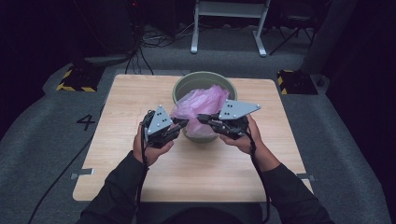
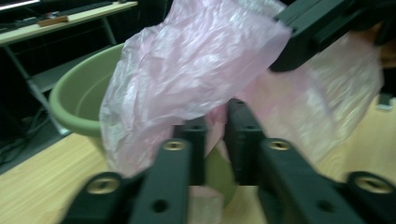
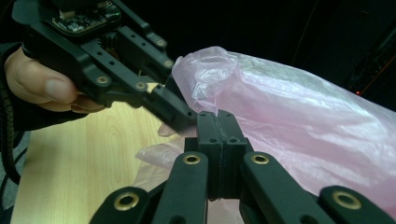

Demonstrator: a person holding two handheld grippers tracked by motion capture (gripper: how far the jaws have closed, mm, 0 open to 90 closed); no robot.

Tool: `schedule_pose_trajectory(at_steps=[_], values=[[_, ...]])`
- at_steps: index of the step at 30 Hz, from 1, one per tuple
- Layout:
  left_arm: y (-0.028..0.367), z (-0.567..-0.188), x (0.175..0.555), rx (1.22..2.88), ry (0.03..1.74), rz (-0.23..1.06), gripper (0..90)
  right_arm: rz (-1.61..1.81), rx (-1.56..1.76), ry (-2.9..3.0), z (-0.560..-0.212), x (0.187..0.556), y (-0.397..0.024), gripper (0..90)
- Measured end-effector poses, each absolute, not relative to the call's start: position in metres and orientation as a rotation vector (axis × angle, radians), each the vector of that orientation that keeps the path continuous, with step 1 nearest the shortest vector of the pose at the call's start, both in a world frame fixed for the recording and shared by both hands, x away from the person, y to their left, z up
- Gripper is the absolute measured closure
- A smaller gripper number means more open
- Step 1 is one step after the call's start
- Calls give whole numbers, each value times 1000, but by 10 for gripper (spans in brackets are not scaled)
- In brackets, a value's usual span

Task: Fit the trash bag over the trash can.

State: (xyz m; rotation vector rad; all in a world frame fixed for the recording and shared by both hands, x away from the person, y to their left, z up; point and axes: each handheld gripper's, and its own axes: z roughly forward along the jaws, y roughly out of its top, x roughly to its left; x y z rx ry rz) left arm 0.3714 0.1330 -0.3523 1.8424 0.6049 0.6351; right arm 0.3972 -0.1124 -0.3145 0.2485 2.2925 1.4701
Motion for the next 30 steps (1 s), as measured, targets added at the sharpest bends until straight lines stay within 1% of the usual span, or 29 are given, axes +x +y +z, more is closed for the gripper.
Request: schedule_pose_trajectory(at_steps=[1,2,8,14,19,21,24,27,30], values=[[135,-353,372,1850,603,634,896,1471,256,2287,-315,398,-114,900],[136,-353,373,1855,603,634,899,1473,265,2280,-315,399,-115,900],[142,-362,373,1904,591,632,900,1498,354,2219,-312,407,-130,900],[147,-371,374,1946,611,664,900,1504,460,2147,-307,415,-147,900],[154,-379,377,1957,648,681,900,1518,566,2069,-304,423,-171,900],[157,-381,378,1962,664,701,900,1511,648,2013,-303,432,-189,900],[163,-383,380,1966,685,706,900,1507,712,1982,-303,438,-200,900],[169,-385,383,1957,705,698,900,1493,822,1955,-308,453,-217,900],[174,-387,386,1949,716,689,900,1487,871,1955,-312,460,-225,900]])
